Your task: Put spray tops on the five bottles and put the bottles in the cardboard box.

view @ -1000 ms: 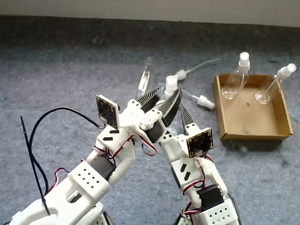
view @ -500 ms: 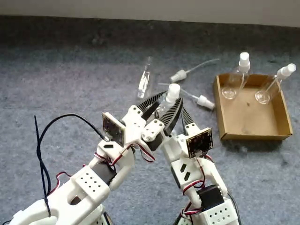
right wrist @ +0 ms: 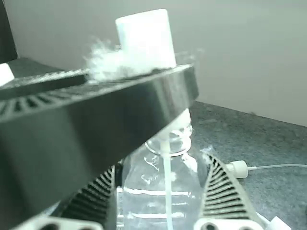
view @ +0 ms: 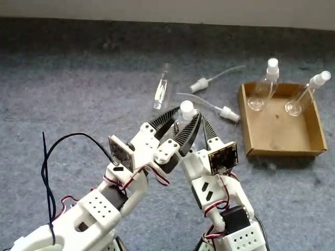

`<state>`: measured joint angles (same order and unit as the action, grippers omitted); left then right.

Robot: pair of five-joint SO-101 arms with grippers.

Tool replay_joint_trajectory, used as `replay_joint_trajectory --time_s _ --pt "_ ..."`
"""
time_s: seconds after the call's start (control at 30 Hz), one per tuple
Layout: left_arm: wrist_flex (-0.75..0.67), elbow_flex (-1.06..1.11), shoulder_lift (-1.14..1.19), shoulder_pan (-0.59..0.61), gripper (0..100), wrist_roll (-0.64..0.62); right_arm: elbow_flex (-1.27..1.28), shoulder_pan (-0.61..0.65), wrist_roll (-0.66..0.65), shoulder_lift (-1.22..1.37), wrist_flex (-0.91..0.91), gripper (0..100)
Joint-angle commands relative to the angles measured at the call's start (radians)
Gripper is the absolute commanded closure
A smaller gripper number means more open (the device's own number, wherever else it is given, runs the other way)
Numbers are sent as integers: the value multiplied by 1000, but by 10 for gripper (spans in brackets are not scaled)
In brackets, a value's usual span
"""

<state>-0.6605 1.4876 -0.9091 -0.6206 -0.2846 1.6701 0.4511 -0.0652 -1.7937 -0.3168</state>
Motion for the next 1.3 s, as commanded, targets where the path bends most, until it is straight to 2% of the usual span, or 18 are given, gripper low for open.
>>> replay_joint_trajectory --time_s 0.0,0.77,0.93,1.03,1.27 --pt "-11 5 -12 -15 995 9 125 -21 9 -4 5 897" --pt "-2 -76 -12 -19 995 14 122 -21 0 -2 -2 897" --pt "155 -125 -12 -19 995 18 120 -22 0 1 -4 897" --pt "238 -166 -12 -21 995 72 120 -22 0 2 -4 897" --pt "255 -159 -12 -22 995 83 120 -35 0 -1 -4 897"
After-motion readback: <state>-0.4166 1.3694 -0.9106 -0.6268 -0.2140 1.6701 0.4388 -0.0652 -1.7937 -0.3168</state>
